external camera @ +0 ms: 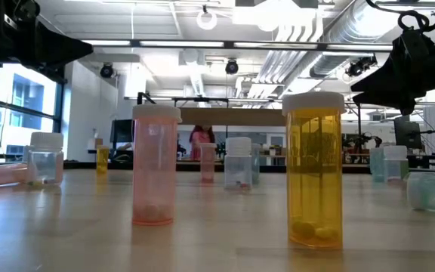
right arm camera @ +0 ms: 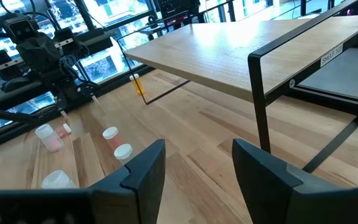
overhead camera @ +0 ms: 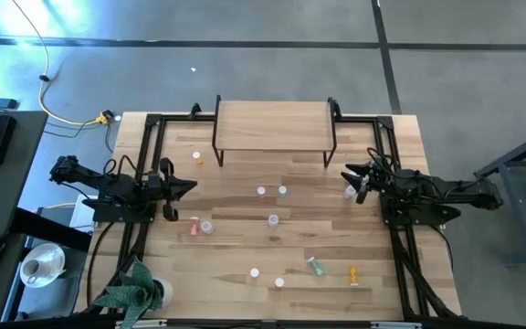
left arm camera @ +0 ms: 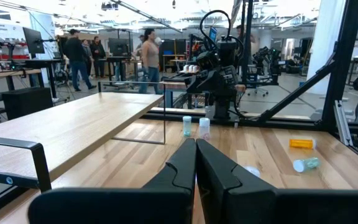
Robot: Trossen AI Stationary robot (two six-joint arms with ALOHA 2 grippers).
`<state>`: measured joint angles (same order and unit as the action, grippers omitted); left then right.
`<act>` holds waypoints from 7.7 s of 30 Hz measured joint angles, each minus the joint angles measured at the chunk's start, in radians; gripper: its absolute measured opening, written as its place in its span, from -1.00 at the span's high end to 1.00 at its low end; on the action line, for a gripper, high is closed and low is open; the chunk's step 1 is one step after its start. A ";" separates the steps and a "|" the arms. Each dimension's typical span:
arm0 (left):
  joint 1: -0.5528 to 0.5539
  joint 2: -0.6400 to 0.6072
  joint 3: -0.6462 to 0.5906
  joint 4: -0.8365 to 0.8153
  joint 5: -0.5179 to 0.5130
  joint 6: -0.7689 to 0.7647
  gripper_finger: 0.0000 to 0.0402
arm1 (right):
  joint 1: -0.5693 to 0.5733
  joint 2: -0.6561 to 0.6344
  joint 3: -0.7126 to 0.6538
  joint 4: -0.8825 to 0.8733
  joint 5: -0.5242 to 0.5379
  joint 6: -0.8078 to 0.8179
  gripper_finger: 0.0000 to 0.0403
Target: Pick and place medicine bottles onto shelf by color
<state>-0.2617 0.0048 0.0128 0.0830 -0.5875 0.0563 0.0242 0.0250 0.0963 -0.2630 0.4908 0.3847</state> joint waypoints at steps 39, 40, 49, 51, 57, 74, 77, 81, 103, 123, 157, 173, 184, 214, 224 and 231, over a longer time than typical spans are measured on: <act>0.000 0.000 0.000 0.018 0.000 0.000 1.00 | 0.000 0.000 -0.001 0.029 0.007 -0.008 0.11; 0.000 0.000 0.000 0.019 0.000 0.000 1.00 | 0.000 0.000 -0.001 0.044 0.005 -0.009 0.10; 0.000 0.000 0.000 0.019 0.000 0.051 1.00 | 0.000 0.002 0.037 0.116 -0.023 -0.039 -0.18; 0.000 0.000 0.000 0.028 0.000 0.052 1.00 | 0.000 0.002 0.072 0.119 -0.025 -0.026 -0.20; 0.000 0.000 0.000 0.103 0.000 0.145 1.00 | 0.000 0.031 0.207 0.062 -0.032 -0.025 -0.20; 0.000 0.000 0.000 0.251 -0.030 0.148 1.00 | 0.000 0.452 0.576 -0.605 -0.109 0.417 -0.19; 0.000 0.000 0.000 0.245 -0.045 0.139 1.00 | 0.000 0.505 0.577 -0.684 -0.130 0.507 -0.19; 0.000 0.000 0.000 0.249 -0.053 0.158 1.00 | 0.000 0.560 0.577 -0.766 -0.133 0.591 -0.19; 0.000 0.000 0.000 0.401 -0.053 0.294 1.00 | 0.005 0.846 0.577 -0.792 -0.256 0.737 -0.19; 0.000 0.000 0.000 0.389 -0.053 0.261 1.00 | 0.004 1.112 0.577 -0.755 -0.232 0.857 -0.19; 0.000 0.000 0.000 0.385 -0.053 0.314 1.00 | 0.006 1.246 0.595 -0.687 -0.269 0.815 0.38; 0.000 0.000 0.000 0.306 -0.053 0.281 1.00 | 0.030 1.246 0.986 -0.566 -0.215 0.429 0.38; 0.000 0.000 0.000 0.236 -0.053 0.230 1.00 | -0.225 1.246 1.297 -0.594 -0.097 0.126 0.38; 0.000 0.000 0.000 0.219 -0.057 0.217 1.00 | -0.651 1.683 1.811 -1.029 -0.262 0.006 0.38; 0.000 0.000 0.000 0.219 -0.057 0.216 1.00 | -0.685 1.827 1.855 -1.072 -0.319 -0.029 0.38; 0.000 0.000 0.000 0.219 -0.056 0.231 1.00 | -0.686 1.875 1.854 -1.064 -0.352 -0.050 0.38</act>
<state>-0.2615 0.0048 0.0128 0.3023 -0.6438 0.2870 -0.6614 1.9000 1.9503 -1.3267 0.1390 0.3344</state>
